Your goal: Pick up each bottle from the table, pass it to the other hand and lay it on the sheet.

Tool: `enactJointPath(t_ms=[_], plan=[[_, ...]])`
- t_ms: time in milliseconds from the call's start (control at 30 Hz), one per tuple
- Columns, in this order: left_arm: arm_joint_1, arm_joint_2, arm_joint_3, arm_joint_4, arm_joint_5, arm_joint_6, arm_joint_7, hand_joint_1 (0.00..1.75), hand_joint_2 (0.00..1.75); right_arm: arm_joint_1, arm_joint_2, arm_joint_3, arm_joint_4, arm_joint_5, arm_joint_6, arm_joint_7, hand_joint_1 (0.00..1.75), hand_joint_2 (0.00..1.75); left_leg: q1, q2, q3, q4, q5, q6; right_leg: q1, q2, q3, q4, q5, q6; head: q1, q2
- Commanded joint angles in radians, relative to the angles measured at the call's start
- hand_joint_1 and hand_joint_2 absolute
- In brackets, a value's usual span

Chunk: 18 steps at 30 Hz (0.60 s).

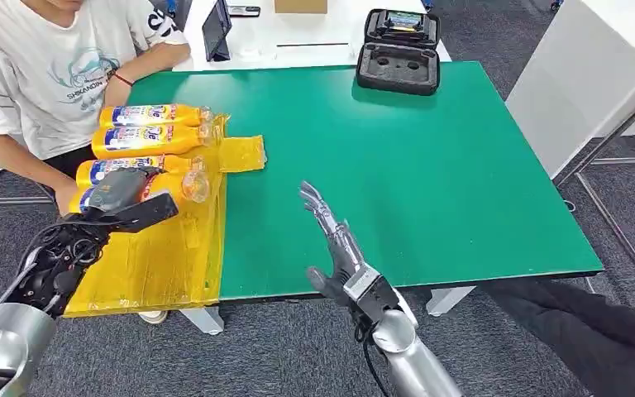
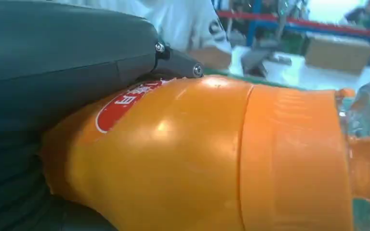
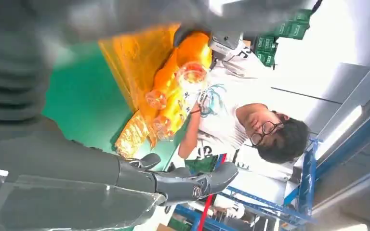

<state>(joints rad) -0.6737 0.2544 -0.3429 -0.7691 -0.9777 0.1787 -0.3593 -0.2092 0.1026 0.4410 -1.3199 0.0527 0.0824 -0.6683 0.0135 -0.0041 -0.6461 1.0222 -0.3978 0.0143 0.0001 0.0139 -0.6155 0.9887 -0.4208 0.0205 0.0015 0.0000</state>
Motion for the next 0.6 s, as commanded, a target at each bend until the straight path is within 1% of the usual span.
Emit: enactJointPath(t_ms=[33,100,133,233,333,400,433,533,567,600], plan=[[-0.114,-0.008,-0.127,0.149,-0.011,-0.068,-0.022,1.75,1.75,-0.013,0.003,-0.055,0.017,0.012,0.022,0.006,0.0,1.75,0.0,-0.003,0.004,0.0,-0.001,0.0,0.0,-0.004,0.005,0.0,-0.002,0.0,0.0,0.0],[-0.114,-0.008,-0.127,0.149,-0.011,-0.068,-0.022,1.75,1.75,-0.013,0.003,-0.055,0.017,0.012,0.022,0.006,0.0,1.75,0.0,-0.001,0.001,0.0,-0.001,0.0,0.0,-0.002,0.002,0.0,-0.001,0.0,0.0,0.0],[-0.114,-0.008,-0.127,0.149,-0.011,-0.068,-0.022,1.75,1.75,-0.013,0.003,-0.055,0.017,0.012,0.022,0.006,0.0,1.75,0.0,-0.001,0.004,0.0,-0.001,0.0,0.0,-0.003,0.005,0.0,-0.002,0.0,0.0,0.0],[-0.115,-0.008,-0.128,0.154,-0.01,-0.068,-0.022,1.75,1.75,-0.012,0.004,-0.055,0.017,0.013,0.022,0.007,0.0,1.75,-0.001,-0.001,0.002,0.0,-0.001,0.0,-0.001,-0.002,0.002,0.0,-0.001,0.0,0.0,0.0],[-0.133,-0.02,-0.174,0.202,-0.045,-0.107,-0.025,1.75,1.75,-0.023,0.006,-0.063,0.035,0.014,0.028,0.017,0.0,1.75,-0.001,-0.002,0.004,-0.001,-0.001,0.0,0.0,-0.003,0.005,0.0,-0.002,0.0,0.0,0.0],[-0.129,-0.033,-0.194,0.237,-0.071,-0.086,-0.006,1.75,1.75,-0.029,0.01,-0.065,0.045,0.014,0.035,0.02,0.0,1.75,-0.001,-0.002,0.003,-0.001,-0.001,0.0,-0.001,-0.003,0.004,0.0,-0.001,0.0,0.0,0.0],[-0.119,-0.03,-0.204,0.242,-0.087,-0.065,0.009,1.75,1.75,-0.032,0.011,-0.06,0.052,0.012,0.045,0.022,0.0,1.75,-0.001,-0.002,0.006,-0.001,-0.002,0.0,0.0,-0.003,0.006,-0.001,-0.002,0.0,0.0,0.0],[-0.082,-0.013,-0.217,0.261,-0.112,-0.049,0.022,1.75,1.75,-0.038,0.01,-0.043,0.084,0.013,0.061,0.018,0.0,1.75,-0.001,0.001,0.004,-0.001,-0.001,0.0,-0.001,0.0,0.004,-0.001,-0.001,0.0,0.0,0.0],[-0.073,-0.004,-0.222,0.264,-0.123,-0.044,0.027,1.75,1.75,-0.043,0.011,-0.04,0.099,0.011,0.065,0.014,0.0,1.75,-0.001,0.002,0.006,-0.002,-0.002,0.0,-0.001,0.001,0.006,-0.001,-0.001,0.0,0.0,0.0],[-0.067,0.002,-0.227,0.273,-0.135,-0.043,0.031,1.75,1.75,-0.052,0.013,-0.036,0.113,0.008,0.068,0.01,0.0,1.75,-0.001,0.002,0.005,-0.002,-0.001,0.0,-0.001,0.001,0.005,-0.001,-0.001,0.0,0.0,0.0]])
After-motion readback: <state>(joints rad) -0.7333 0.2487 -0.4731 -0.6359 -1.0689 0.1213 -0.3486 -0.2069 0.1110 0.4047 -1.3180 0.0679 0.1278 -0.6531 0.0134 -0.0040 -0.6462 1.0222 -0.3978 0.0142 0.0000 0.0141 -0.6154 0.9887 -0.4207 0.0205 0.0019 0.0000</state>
